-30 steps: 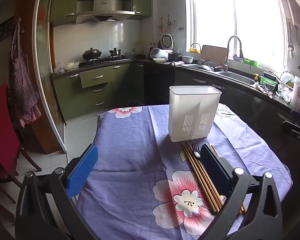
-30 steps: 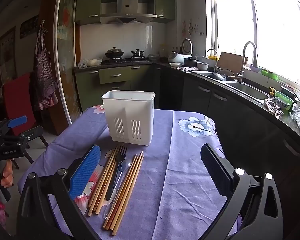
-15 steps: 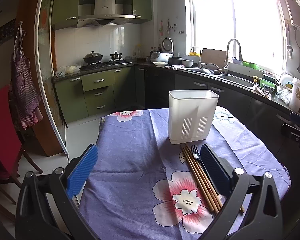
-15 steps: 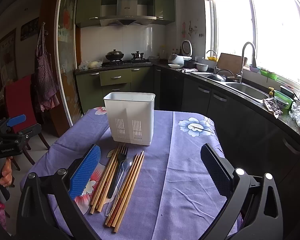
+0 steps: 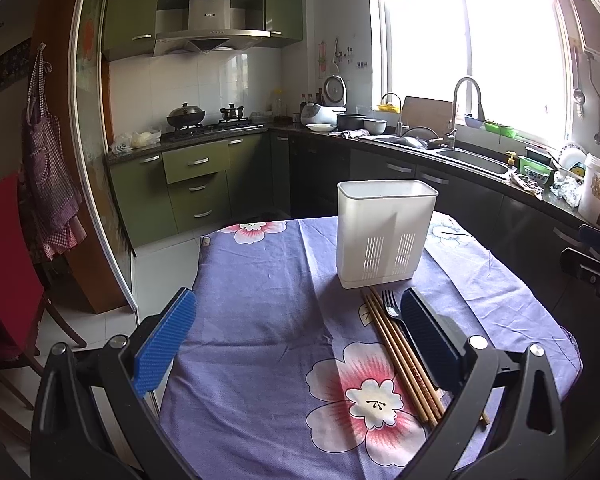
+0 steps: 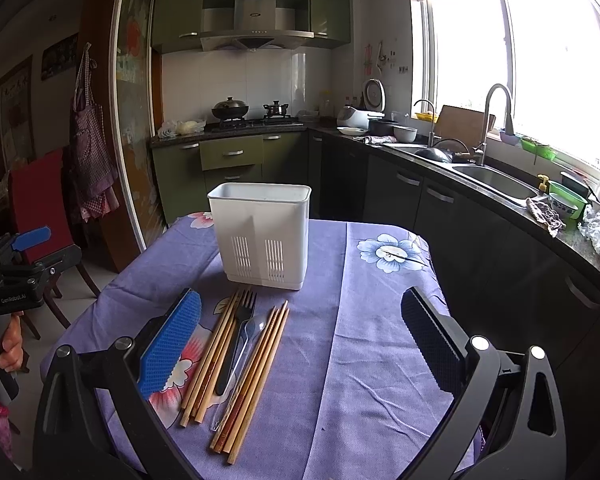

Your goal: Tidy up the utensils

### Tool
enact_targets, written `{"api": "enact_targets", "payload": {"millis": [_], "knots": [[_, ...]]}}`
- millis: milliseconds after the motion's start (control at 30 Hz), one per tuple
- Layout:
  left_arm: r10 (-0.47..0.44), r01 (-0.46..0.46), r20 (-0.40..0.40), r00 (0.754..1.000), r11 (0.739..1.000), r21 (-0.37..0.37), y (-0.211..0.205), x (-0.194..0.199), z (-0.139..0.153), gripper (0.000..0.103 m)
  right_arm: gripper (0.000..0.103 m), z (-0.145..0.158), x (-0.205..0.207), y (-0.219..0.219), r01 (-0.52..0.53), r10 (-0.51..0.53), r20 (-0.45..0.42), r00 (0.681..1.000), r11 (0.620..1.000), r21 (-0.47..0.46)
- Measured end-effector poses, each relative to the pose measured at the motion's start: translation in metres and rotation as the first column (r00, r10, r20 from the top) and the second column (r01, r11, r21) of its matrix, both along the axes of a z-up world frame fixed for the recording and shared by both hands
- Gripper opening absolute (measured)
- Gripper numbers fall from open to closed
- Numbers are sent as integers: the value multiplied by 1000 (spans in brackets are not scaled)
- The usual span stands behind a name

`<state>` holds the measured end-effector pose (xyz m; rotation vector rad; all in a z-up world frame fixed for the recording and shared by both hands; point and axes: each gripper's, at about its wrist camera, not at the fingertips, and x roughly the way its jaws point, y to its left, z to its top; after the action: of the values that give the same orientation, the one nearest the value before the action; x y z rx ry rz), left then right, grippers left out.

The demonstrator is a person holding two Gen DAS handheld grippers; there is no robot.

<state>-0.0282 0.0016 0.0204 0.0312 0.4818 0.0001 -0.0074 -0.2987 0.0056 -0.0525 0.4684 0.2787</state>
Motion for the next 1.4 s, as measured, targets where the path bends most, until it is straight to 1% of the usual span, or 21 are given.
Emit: {"api": "enact_targets", "payload": {"millis": [667, 1400], "knots": [[-3, 3, -3, 1000, 1000, 2, 1, 3, -1, 97, 99, 4, 5, 2, -8, 8, -7, 1000, 1000, -9], [0, 0, -8, 1000, 1000, 2, 2, 5, -8, 97, 99, -5, 11, 7, -16, 15, -23, 1000, 1000, -8]]}}
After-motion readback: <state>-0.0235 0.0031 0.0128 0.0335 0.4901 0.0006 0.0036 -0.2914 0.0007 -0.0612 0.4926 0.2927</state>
